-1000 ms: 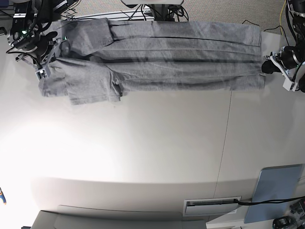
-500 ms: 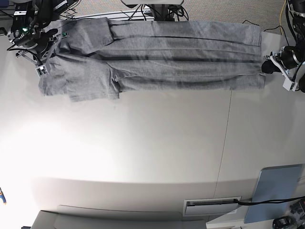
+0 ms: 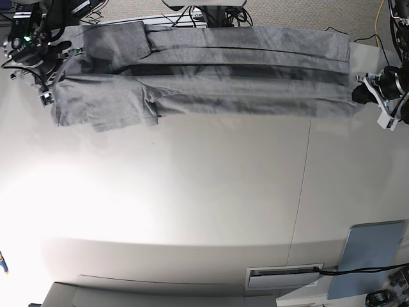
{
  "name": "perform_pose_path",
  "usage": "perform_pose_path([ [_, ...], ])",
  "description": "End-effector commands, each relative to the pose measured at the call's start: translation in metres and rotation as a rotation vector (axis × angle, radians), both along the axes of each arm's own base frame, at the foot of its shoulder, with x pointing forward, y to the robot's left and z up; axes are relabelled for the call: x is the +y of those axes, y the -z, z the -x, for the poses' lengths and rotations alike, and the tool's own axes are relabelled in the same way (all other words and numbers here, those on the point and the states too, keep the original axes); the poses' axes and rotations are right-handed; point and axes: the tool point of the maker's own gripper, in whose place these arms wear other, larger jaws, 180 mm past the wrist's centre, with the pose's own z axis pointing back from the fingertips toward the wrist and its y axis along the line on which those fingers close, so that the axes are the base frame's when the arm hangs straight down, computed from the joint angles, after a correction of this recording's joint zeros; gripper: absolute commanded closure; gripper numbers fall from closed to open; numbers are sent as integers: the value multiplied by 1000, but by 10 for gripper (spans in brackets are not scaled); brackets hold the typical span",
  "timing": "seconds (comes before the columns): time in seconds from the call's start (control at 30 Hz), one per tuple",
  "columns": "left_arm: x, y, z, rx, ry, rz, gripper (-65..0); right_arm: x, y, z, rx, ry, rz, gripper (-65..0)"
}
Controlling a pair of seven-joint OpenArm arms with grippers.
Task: Fold the T-shirt properly
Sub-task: 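Grasp the hem with both grippers and fold it up over the shoulders, then release the hem and regrasp the folded edges with both grippers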
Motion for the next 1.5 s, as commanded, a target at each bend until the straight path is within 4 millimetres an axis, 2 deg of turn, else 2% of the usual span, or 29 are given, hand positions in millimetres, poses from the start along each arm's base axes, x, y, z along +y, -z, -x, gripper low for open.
perform_pose_path([
  [0.0,8,-12,-6,-20,7,-23,0,-9,-11,-2,-19,3,42,0],
  [0.3,9,-7,2,34,13,-36,0,-9,1,21,38,29,36,0],
  [0.6,9,-4,9,74,28,-45,0,-18,-2,21,29,54,85,0],
  [0.77,-3,-8,11,59,98,-3,0,-18,-3,19,21,50,87,0],
  [0.9,-7,-10,9,46,101,23,0,-17,-3,17,9,46,85,-140],
  [0.97,-7,-10,9,46,101,23,0,-17,-4,15,-4,42,82,-179],
  [1.0,-7,-10,9,46,101,23,-31,-16,-5,13,-13,39,81,-181],
  [1.13,-7,-10,9,47,101,22,-289,-13,-9,4,-61,25,69,-181],
  [1.2,-7,-10,9,46,100,23,-376,-10,-13,-4,-99,17,52,-181],
  [1.27,-7,-11,9,42,100,23,-413,-3,-16,-14,-135,13,6,-181],
  [1.47,-8,-14,2,5,91,34,-414,6,-38,-56,-282,15,-46,-181],
])
